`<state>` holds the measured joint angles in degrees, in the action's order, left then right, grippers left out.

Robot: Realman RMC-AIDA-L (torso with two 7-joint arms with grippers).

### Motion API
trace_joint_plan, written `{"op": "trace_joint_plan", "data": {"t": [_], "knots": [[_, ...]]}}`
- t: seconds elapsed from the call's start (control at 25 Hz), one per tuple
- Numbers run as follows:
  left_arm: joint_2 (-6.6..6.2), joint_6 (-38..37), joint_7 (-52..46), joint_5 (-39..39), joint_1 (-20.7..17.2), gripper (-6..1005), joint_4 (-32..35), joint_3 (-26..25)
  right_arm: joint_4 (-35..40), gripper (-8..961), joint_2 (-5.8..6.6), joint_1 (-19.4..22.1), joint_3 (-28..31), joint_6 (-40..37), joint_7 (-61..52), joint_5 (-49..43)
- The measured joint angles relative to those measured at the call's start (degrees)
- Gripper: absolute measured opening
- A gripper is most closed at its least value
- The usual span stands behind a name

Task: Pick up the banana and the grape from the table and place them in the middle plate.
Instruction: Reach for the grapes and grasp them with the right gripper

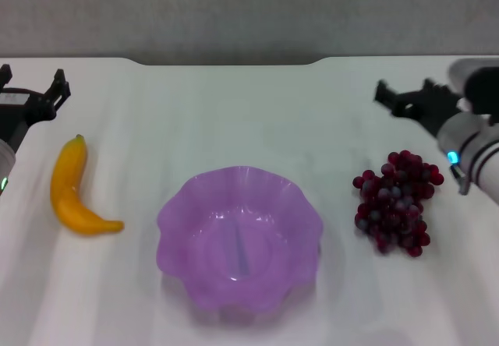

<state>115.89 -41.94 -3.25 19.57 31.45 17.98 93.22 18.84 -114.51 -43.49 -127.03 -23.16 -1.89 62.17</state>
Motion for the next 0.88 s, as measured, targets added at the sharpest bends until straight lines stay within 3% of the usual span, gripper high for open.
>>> {"op": "trace_joint_plan", "data": {"t": [0.12, 0.28, 0.4, 0.44, 0.48, 0.6, 0.72, 0.88], "knots": [[-0.02, 0.0, 0.9, 0.0, -0.5, 881, -0.2, 0.0, 1.9, 881, 0.17, -1.4, 0.9, 7.7, 0.9, -0.9], [-0.03, 0.5, 1.1, 0.0, -0.7, 881, -0.2, 0.0, 7.6, 881, 1.92, -1.1, 6.2, 18.1, 7.4, -1.3], [-0.04, 1.2, 1.2, 0.0, -0.6, 881, -0.2, 0.0, 15.5, 882, 3.16, 3.0, 14.0, 24.7, 15.5, -1.3], [-0.05, 1.3, 1.2, 0.0, -0.6, 881, -0.2, 0.0, 22.5, 882, 3.26, 7.1, 21.2, 28.2, 22.1, -1.3], [-0.05, 1.3, 1.2, 0.0, -0.5, 881, -0.2, 0.0, 22.5, 882, 3.26, 7.1, 21.2, 28.2, 22.1, -1.3], [-0.04, 1.4, 1.2, 0.0, -0.3, 881, -0.2, 0.0, 30.3, 881, 1.65, 12.1, 32.5, 35.6, 31.8, -2.5], [-0.01, 1.4, 1.2, 0.0, -0.1, 882, -0.2, 0.0, 32.0, 879, -0.40, 12.9, 41.1, 42.0, 35.0, -9.2], [0.08, 1.4, 1.2, 0.0, 0.4, 882, -0.1, 0.0, 31.9, 878, -0.52, 12.5, 42.4, 46.6, 32.8, -13.8]]}}
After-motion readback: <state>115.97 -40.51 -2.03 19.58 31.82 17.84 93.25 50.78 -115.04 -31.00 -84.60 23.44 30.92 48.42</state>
